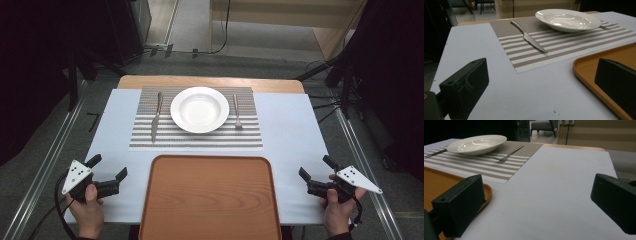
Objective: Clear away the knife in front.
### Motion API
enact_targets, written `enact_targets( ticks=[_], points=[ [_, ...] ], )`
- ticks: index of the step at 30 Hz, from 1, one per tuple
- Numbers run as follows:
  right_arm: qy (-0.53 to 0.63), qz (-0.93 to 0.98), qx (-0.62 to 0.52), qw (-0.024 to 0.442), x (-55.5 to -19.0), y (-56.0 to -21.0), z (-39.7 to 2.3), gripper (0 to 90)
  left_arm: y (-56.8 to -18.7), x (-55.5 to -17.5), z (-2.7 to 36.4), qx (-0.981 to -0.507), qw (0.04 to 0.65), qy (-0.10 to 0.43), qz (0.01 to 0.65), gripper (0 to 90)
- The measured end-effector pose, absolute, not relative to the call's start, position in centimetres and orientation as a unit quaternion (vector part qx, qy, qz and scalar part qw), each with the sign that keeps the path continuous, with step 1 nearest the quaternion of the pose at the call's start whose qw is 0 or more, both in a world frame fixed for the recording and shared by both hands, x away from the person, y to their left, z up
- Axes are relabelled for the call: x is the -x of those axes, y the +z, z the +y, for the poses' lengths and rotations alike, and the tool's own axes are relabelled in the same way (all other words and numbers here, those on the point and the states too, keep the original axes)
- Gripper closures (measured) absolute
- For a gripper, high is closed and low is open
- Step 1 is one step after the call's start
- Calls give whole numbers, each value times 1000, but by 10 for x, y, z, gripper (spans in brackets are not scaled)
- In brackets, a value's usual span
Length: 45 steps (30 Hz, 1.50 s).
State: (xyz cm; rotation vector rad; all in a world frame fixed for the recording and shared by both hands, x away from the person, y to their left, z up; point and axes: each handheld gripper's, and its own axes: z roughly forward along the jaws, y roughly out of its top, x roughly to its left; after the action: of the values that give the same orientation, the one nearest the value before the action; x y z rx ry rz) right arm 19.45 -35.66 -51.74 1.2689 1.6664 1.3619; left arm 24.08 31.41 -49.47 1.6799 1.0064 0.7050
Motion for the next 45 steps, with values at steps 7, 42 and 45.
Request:
enact_targets(
  ticks=[7, 42, 45],
  points=[
    [517, 637, -477, 316, -195, -518, -355, 0, -491, -240, 314, -697, 511, 281, 416, 0],
    [525, 651, -455, 304, -194, -519, -354, 0, -418, -293, 267, -723, 510, 264, 384, 0],
    [525, 652, -455, 304, -195, -520, -354, 0, -415, -301, 263, -724, 512, 259, 382, 0]
  ],
)
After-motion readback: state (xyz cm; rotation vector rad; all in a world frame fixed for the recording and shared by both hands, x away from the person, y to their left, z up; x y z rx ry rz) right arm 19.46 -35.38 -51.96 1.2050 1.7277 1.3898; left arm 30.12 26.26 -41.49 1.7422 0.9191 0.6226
